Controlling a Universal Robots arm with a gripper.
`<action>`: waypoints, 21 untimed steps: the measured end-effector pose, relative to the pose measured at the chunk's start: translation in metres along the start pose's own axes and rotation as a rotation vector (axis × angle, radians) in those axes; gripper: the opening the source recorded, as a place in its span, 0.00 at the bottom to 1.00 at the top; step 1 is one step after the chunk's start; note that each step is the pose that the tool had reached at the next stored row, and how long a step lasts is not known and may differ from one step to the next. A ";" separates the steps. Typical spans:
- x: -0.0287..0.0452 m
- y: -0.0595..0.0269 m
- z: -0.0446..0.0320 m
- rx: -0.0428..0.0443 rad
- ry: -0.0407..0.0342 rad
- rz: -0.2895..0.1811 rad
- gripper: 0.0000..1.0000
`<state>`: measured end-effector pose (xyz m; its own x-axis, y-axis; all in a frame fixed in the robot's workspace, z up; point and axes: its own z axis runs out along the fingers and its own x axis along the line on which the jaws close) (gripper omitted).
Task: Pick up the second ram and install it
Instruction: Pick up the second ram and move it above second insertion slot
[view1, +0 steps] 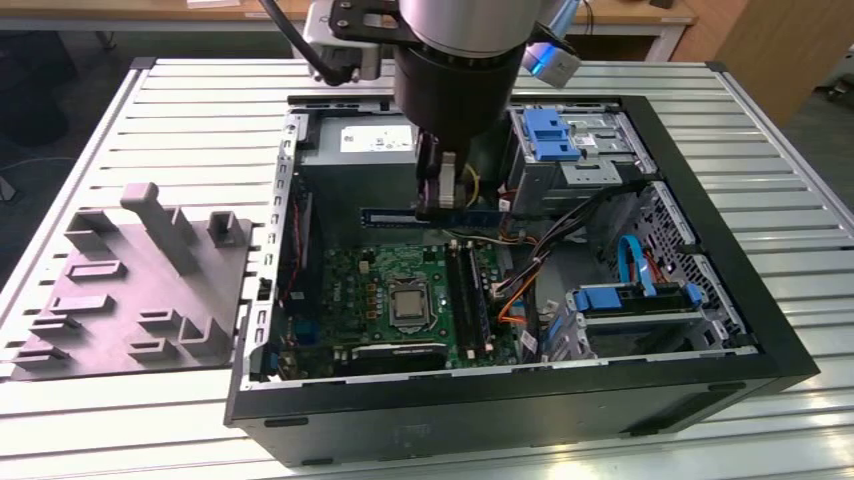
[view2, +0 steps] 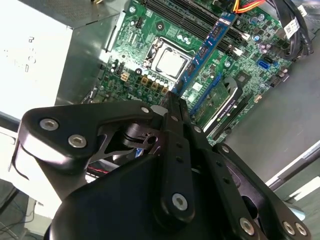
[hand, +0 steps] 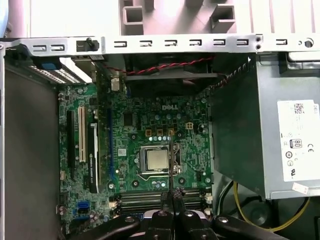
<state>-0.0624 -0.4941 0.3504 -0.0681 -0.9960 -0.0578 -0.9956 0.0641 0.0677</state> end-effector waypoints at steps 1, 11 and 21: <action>0.0000 -0.0005 0.0005 0.0002 -0.0002 0.004 0.12; 0.0002 -0.0042 0.0070 0.0007 -0.0008 0.010 0.12; 0.0006 -0.0047 0.0135 0.0029 0.0002 -0.006 0.12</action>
<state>-0.0586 -0.4941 0.3366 -0.0626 -0.9964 -0.0580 -0.9962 0.0588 0.0645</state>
